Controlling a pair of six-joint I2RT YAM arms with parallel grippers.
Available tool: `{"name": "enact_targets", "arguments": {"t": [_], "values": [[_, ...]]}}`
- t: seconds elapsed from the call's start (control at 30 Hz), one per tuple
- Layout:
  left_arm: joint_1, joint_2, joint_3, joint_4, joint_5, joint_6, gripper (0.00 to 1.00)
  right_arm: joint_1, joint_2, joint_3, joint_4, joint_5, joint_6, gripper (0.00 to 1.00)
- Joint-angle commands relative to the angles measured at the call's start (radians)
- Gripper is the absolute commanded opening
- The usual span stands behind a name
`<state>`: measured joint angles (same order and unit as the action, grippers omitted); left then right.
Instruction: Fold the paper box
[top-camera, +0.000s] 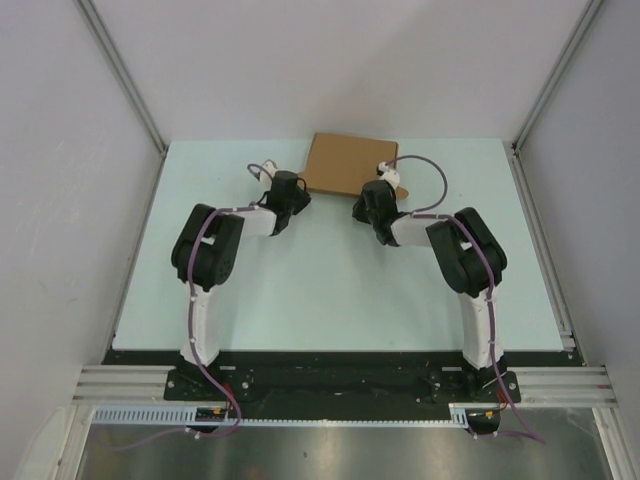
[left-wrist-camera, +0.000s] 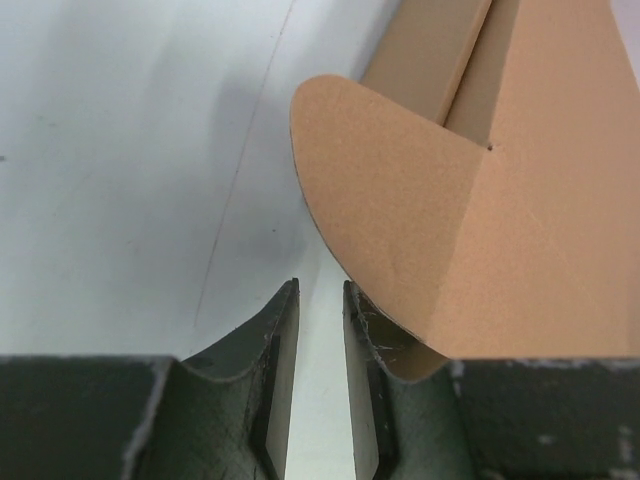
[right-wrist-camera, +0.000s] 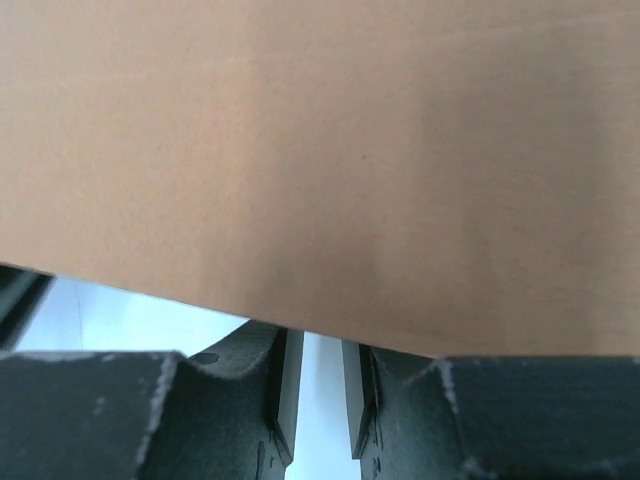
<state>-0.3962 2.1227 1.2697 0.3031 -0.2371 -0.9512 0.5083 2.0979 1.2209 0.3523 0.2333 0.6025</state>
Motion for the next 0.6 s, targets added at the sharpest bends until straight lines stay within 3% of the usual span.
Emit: {"name": "enact_targets", "arguments": {"t": [0.0,0.2,0.33,0.57], "values": [[0.007,0.036,0.08,-0.047,0.087,0.019,0.3,-0.054,0.039,0.095,-0.099,-0.031,0.026,0.25],[0.008,0.008,0.059,-0.048,0.098,0.04,0.29,-0.126,0.114,0.241,-0.183,-0.025,0.016,0.25],[0.016,-0.052,-0.038,-0.025,0.09,0.049,0.29,-0.136,0.14,0.287,-0.205,-0.046,-0.024,0.26],[0.036,-0.17,-0.174,-0.035,0.047,0.068,0.3,-0.1,-0.059,0.168,-0.318,-0.06,-0.035,0.32]]}}
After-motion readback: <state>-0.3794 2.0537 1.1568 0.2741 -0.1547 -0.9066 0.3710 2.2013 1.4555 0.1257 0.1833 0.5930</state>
